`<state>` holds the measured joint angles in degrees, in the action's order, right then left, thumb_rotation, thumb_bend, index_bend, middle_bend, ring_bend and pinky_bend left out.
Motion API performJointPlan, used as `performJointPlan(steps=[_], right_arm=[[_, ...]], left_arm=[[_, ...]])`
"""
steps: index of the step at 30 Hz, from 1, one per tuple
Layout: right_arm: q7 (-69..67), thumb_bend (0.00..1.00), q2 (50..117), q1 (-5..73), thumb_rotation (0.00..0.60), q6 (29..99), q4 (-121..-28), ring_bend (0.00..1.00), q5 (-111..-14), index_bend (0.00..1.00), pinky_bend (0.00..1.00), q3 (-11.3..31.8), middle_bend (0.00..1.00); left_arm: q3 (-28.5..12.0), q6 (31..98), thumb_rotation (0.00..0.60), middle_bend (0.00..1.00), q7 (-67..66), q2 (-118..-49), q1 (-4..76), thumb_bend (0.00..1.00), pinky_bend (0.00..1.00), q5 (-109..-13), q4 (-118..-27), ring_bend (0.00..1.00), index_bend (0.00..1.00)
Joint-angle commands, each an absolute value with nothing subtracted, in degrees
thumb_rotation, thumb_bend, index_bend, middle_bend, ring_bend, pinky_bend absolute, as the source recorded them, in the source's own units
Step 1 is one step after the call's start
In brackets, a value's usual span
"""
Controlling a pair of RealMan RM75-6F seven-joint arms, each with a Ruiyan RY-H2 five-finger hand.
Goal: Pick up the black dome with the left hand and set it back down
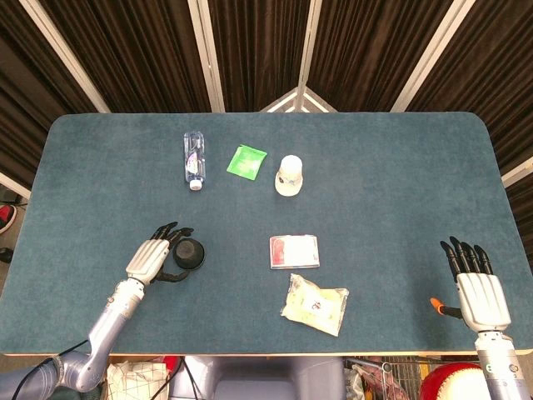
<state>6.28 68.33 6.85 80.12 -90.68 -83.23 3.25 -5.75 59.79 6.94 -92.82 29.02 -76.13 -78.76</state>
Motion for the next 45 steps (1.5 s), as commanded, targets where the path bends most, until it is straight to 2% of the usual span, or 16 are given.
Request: performJointPlan(steps=[1,9,23,38,45], right_arm=[[6.13,0.15,68.33,6.91,0.600,80.05,-90.58,0.04,-83.21,0.04,0.01,3.28,0.02],[6.22,0.15,68.27,6.76,0.600,80.30,-90.70,0.04,-83.45,0.04,0.01,3.14,0.02],[6.36,0.15,68.43,7.10,0.600,79.73,-90.67,0.04,-82.81,0.04,0.01,3.49,0.02],[5.94,0.15,68.25,6.79,0.600,80.66,-90.88,0.04,-83.51,0.04,0.01,3.36,0.02],[5.45,0.15,68.17,6.62,0.600,81.04,-90.81,0.04,-83.56,0.04,0.01,3.45,0.02]], left_arm=[[-5.97,59.99,0.600,0.22,6.74,-93.01,29.04,0.32,0.00,-75.99,-78.95,0.00,0.16],[-6.42,60.73,0.600,0.25,6.31,-93.11,28.97,0.33,0.00,-75.93,-79.41,0.00,0.17],[-6.88,61.01,0.600,0.31,5.63,-93.17,28.94,0.45,0.00,-75.35,-80.03,0.00,0.18],[-8.26,62.66,0.600,0.31,4.59,-90.36,29.21,0.46,0.00,-75.94,-89.76,0.00,0.19],[-9.23,61.60,0.600,0.30,1.81,-93.32,30.73,0.46,0.00,-74.01,-90.10,0.00,0.19]])
